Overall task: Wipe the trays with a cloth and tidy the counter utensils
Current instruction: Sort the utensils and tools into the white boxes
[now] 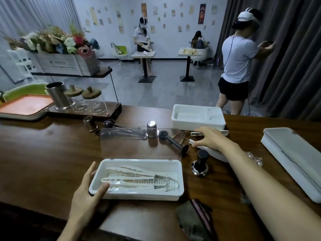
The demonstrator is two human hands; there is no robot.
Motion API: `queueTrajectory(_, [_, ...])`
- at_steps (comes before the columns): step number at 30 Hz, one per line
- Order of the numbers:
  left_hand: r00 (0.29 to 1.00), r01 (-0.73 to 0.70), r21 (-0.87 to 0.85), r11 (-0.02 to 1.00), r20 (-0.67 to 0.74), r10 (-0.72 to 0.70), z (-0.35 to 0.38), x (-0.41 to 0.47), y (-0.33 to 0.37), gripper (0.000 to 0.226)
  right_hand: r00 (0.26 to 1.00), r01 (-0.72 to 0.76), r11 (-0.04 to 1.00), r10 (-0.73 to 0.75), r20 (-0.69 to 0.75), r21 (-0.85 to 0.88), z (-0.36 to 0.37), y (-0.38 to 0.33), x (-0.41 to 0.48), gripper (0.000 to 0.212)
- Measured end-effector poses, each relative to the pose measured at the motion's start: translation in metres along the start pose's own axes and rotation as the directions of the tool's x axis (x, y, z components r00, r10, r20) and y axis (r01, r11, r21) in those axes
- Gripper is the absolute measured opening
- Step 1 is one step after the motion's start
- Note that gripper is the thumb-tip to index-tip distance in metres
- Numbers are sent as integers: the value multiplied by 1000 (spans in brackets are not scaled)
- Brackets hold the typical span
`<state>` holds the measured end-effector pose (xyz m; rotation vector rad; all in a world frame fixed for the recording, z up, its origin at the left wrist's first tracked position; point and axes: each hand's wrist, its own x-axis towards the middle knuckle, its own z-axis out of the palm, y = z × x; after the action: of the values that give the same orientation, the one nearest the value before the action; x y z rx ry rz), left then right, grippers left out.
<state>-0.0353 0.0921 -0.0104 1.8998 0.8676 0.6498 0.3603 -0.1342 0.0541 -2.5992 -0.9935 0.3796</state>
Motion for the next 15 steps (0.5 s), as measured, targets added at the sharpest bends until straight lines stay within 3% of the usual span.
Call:
queueTrajectory(8, [999,23,17,1000,-38,-23,1,0,-2,90,999,53,978,-54,5,-199,6,12,17,81])
queueTrajectory(15, [999,11,32,999,-43,-9,3,-1,1,91,998,57,997,-58,-29,-52,6,19,12,64])
